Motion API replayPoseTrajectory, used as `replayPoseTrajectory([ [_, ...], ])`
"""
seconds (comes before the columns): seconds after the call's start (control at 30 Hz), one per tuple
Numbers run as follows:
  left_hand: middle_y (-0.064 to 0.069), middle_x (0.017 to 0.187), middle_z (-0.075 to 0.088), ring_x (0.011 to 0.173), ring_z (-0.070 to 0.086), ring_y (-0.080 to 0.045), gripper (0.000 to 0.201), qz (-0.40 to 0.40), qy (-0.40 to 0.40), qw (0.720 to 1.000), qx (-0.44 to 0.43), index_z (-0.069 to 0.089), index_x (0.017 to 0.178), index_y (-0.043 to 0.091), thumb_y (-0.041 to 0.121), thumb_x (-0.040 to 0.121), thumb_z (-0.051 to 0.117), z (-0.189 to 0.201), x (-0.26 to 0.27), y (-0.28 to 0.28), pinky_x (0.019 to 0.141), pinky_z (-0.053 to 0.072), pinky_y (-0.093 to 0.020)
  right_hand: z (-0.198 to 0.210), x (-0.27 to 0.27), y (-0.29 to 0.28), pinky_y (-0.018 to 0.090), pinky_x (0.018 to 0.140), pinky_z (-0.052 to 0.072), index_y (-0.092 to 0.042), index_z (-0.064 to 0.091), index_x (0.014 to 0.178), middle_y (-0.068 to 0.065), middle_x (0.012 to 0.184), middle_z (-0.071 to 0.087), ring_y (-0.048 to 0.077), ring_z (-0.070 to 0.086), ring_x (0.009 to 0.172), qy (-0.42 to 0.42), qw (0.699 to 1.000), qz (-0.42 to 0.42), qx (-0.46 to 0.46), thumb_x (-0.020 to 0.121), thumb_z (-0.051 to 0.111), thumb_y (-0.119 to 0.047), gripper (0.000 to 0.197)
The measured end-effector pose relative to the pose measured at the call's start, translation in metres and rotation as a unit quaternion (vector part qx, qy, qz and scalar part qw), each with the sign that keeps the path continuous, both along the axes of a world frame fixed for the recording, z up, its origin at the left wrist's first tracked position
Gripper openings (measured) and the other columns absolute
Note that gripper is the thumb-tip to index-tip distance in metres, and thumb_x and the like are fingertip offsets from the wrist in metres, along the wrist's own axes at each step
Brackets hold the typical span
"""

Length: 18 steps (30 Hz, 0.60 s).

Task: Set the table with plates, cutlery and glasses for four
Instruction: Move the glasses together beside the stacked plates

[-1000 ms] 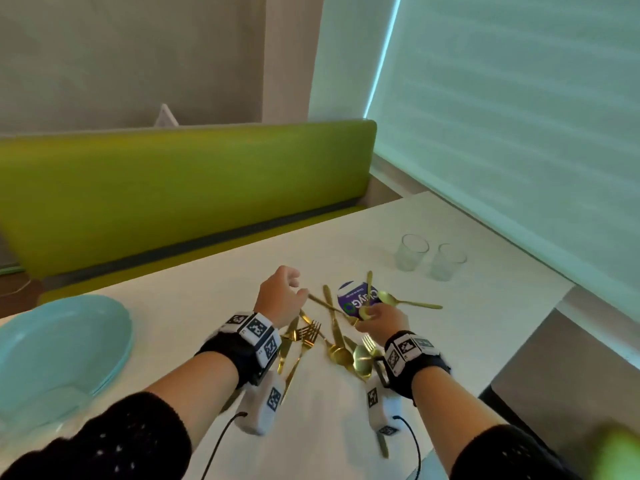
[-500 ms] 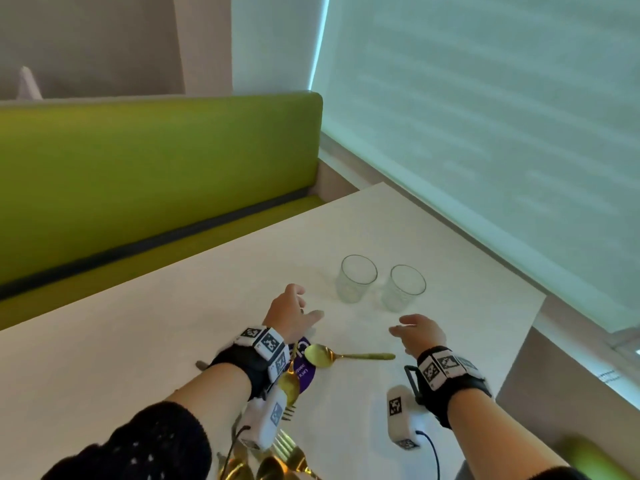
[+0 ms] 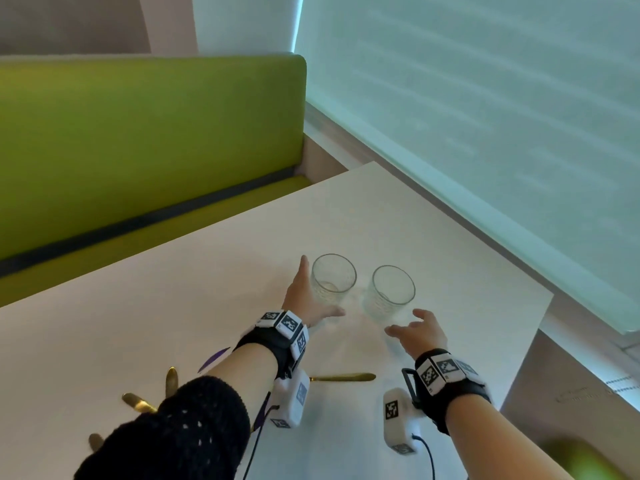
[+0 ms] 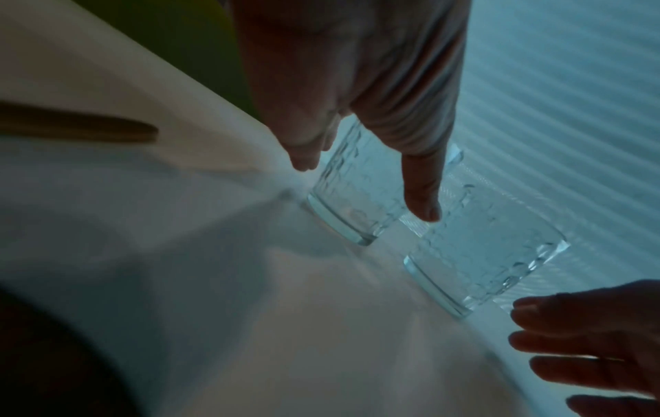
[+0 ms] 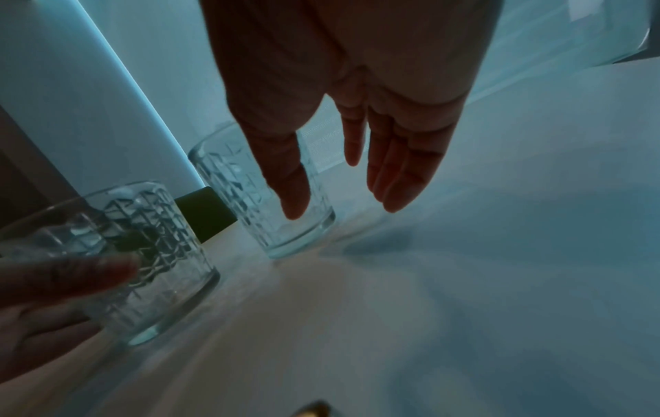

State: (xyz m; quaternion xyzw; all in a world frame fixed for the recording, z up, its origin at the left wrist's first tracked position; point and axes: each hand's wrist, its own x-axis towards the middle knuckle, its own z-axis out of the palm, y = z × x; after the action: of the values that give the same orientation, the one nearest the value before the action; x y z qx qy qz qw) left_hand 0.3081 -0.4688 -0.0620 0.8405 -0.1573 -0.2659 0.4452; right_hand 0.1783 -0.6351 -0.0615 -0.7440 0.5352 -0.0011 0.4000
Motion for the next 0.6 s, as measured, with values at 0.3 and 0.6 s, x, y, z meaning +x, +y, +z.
replayPoseTrajectory([
  [0.3, -0.001, 0.139, 0.050, 0.127, 0.048, -0.015, 0.088, 0.089, -0.039, 0.993, -0.069, 0.041, 0.134, 0.015, 0.023, 0.060, 0.087, -0.010, -0.002, -0.003, 0.096, 0.034, -0.016, -0.008, 0.020, 0.010, 0.037, 0.101, 0.044, -0.018, 0.033, 0.137, 0.009, 0.130, 0.056, 0.027, 0.055, 0.117, -0.057, 0.997, 0.046, -0.021, 0.062, 0.085, -0.025, 0.092],
  [0.6, 0.000, 0.136, 0.052, 0.125, 0.050, -0.017, 0.087, 0.153, -0.054, 0.982, -0.100, 0.042, 0.133, 0.017, 0.020, 0.059, 0.088, 0.010, 0.002, 0.051, 0.095, 0.035, -0.017, -0.005, 0.029, 0.016, 0.023, 0.089, 0.039, -0.017, 0.046, 0.125, 0.003, 0.121, 0.060, 0.023, 0.056, 0.114, -0.118, 0.991, 0.000, -0.055, 0.063, 0.085, -0.020, 0.073],
])
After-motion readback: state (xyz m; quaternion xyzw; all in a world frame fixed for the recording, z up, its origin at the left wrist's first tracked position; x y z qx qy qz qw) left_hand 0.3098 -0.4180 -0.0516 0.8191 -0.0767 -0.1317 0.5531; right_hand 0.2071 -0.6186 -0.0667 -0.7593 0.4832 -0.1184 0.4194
